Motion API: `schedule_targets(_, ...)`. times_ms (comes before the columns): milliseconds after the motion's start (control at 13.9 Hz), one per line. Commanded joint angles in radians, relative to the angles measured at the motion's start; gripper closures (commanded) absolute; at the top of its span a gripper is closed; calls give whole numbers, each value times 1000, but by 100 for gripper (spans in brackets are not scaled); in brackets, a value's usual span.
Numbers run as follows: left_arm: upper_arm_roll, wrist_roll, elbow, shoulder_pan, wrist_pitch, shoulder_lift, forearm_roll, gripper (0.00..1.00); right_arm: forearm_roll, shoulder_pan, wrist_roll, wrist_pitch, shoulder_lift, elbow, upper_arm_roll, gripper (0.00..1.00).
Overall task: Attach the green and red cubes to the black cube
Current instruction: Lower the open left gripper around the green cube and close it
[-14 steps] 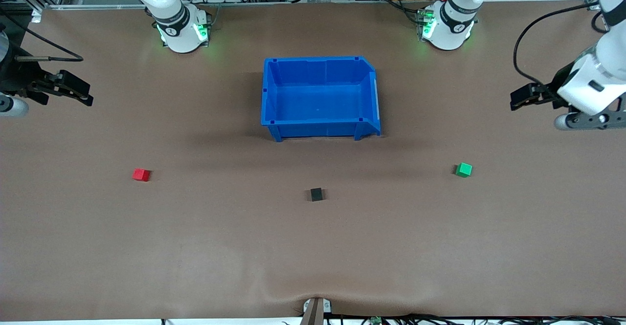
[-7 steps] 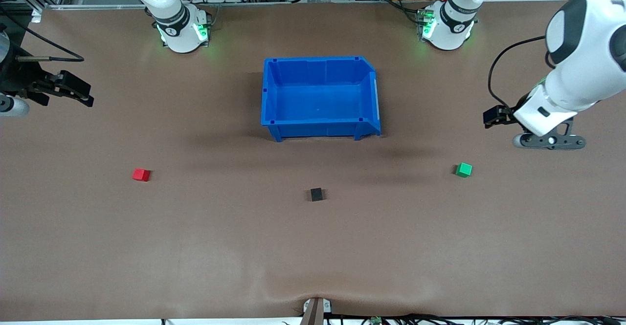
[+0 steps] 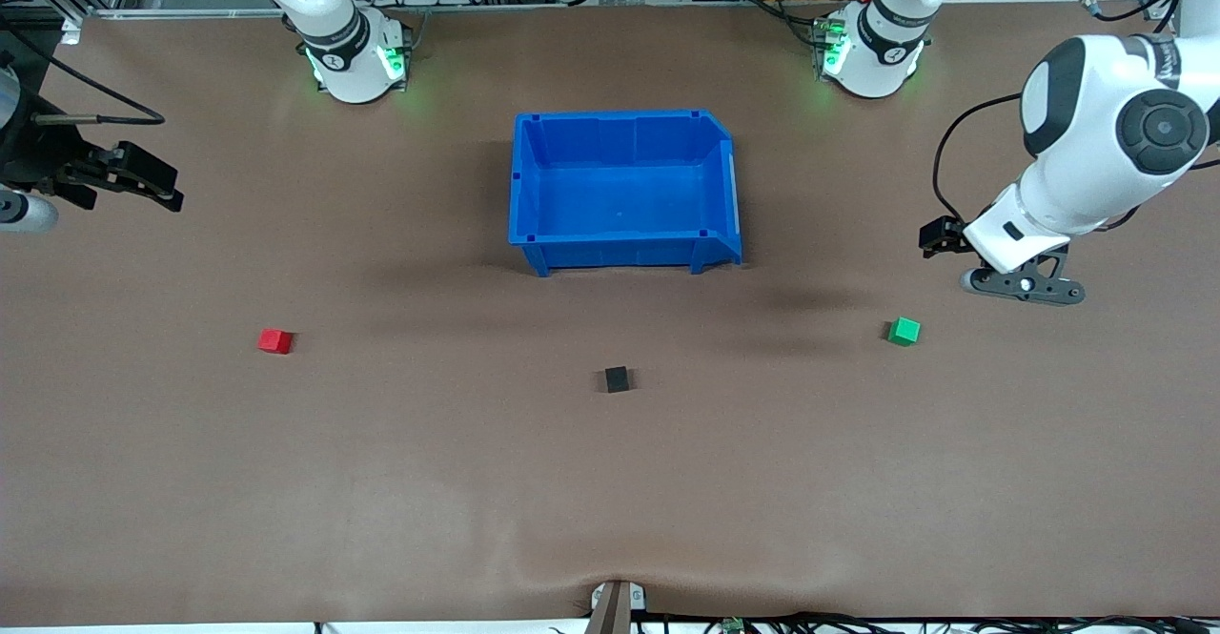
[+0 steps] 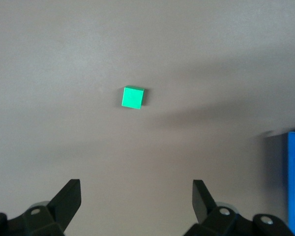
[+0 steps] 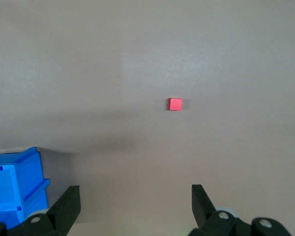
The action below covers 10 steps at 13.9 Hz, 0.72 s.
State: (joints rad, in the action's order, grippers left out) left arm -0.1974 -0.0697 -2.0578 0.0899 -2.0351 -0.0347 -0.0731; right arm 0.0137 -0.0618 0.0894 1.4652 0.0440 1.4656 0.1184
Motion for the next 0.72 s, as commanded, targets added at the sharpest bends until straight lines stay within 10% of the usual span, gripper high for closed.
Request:
schedule_targets(0,-4,-42,-68,16,-89,-2,-16,0,-12,-15,-4,7,-4,5,10,0)
schedule_targets(646,0,-136,-12,82,-309,-247,-16,0,-12,-21,-5,9,17,12,9,0)
